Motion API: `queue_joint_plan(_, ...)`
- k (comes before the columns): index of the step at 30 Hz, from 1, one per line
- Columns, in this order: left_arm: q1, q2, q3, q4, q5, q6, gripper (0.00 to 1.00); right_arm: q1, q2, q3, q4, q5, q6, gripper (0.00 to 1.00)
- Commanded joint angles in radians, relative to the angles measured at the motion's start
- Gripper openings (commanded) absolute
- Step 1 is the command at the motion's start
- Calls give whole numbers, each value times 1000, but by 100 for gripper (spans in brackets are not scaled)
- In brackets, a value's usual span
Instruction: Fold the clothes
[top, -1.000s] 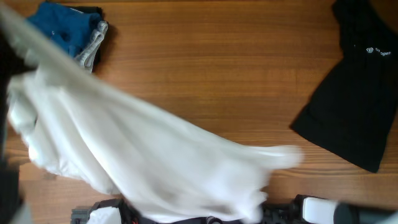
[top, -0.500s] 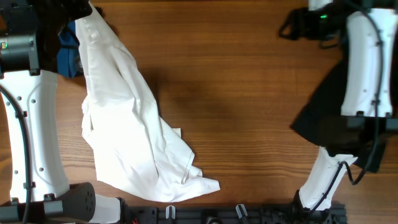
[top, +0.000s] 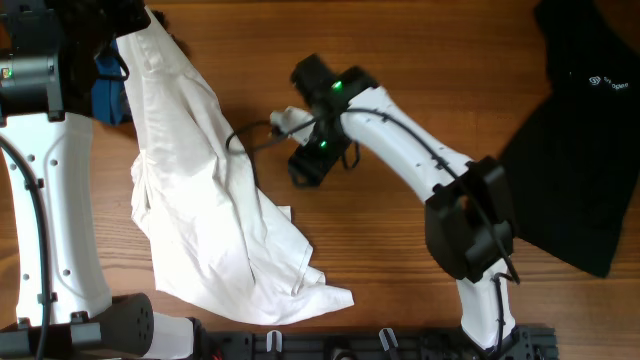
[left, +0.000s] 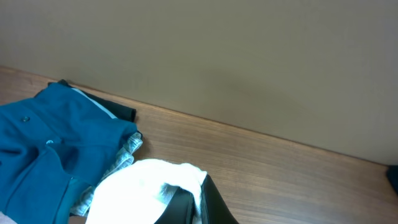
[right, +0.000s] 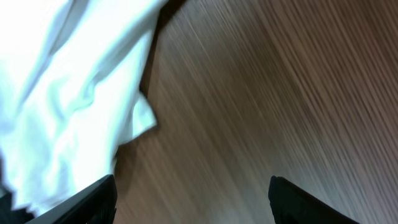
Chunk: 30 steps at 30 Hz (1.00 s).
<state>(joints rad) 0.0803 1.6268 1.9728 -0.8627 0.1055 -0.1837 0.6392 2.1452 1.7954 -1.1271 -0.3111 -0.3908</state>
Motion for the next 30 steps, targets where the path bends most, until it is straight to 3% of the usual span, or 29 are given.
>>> queue_joint_plan(1, -5, -11, 11, 5, 20, 19, 4, 29, 8, -81, 77, 57, -25, 78)
queue_joint_plan(7, -5, -11, 11, 5, 21, 15, 4, 37, 8, -249, 253, 0, -26, 80)
queue_joint_plan(12, -5, -11, 11, 1, 47, 11, 4, 70, 8, -317, 247, -4, -29, 78)
queue_joint_plan(17, -5, -11, 11, -25, 47, 12, 4, 123, -9, -274, 135, 47, -107, 65)
queue_joint_plan(21, -5, -11, 11, -25, 47, 12, 4, 126, -63, -256, 30, 50, -267, 76)
queue_joint_plan(26, -5, -11, 11, -25, 47, 12, 4, 127, -135, -254, 73, -86, -343, 84)
queue_joint_plan(30, -5, -11, 11, -27, 47, 12, 4, 149, -135, -254, 103, -73, -375, 78)
